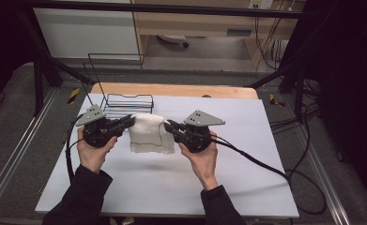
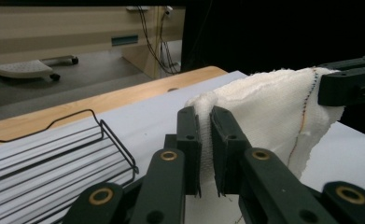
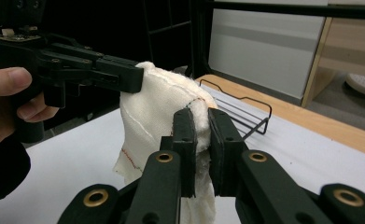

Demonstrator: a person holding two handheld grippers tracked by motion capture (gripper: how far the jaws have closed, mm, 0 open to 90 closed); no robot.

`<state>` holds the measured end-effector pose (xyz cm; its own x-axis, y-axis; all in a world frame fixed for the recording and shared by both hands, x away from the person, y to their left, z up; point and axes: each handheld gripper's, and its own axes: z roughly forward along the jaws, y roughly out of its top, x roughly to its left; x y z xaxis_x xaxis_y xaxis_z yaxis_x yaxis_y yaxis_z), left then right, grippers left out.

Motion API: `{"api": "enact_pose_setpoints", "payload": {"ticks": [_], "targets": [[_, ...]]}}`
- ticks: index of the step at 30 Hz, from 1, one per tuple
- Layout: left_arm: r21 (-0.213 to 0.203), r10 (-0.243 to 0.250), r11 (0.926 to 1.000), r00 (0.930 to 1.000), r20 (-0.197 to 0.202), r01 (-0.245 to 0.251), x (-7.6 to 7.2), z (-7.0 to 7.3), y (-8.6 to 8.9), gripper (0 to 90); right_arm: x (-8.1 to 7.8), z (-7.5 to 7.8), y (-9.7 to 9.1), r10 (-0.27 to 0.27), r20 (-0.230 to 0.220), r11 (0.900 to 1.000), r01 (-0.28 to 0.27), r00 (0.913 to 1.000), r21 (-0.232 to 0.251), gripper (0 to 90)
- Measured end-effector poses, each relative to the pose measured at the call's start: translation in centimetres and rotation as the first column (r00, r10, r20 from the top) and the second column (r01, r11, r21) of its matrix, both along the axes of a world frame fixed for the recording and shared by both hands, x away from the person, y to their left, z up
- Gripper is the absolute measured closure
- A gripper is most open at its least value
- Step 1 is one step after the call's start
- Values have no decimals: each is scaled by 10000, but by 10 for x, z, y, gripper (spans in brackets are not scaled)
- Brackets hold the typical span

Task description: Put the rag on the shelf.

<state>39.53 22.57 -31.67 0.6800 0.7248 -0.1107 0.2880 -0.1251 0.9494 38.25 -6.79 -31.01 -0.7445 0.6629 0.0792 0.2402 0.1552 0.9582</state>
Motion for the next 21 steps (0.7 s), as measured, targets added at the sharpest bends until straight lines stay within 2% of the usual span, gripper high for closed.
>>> {"api": "enact_pose_setpoints", "payload": {"ticks": [8,21], "targets": [[-327,209,9993,9987,455,-195,1,15,8,823,2,13,7,10,447,9999,-15,9990,110,826],[-583,517,9972,9933,1033,-459,0,37,19,825,5,35,19,-28,1090,9995,-7,9940,316,827]]}}
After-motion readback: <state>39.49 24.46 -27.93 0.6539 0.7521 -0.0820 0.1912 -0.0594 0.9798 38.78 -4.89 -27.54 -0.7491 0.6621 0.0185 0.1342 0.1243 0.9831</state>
